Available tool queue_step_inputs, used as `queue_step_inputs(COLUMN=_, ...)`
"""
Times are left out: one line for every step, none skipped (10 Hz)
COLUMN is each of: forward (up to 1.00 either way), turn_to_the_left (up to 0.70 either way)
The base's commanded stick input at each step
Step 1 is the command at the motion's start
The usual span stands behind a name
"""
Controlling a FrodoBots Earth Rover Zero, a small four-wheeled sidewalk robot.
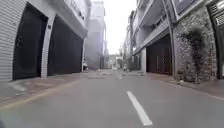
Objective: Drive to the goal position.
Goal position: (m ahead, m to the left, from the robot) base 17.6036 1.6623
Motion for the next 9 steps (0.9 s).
queue_step_inputs(forward=1.00, turn_to_the_left=0.00)
queue_step_inputs(forward=1.00, turn_to_the_left=0.00)
queue_step_inputs(forward=1.00, turn_to_the_left=0.00)
queue_step_inputs(forward=1.00, turn_to_the_left=0.00)
queue_step_inputs(forward=1.00, turn_to_the_left=0.00)
queue_step_inputs(forward=1.00, turn_to_the_left=0.00)
queue_step_inputs(forward=1.00, turn_to_the_left=0.00)
queue_step_inputs(forward=1.00, turn_to_the_left=-0.22)
queue_step_inputs(forward=1.00, turn_to_the_left=-0.40)
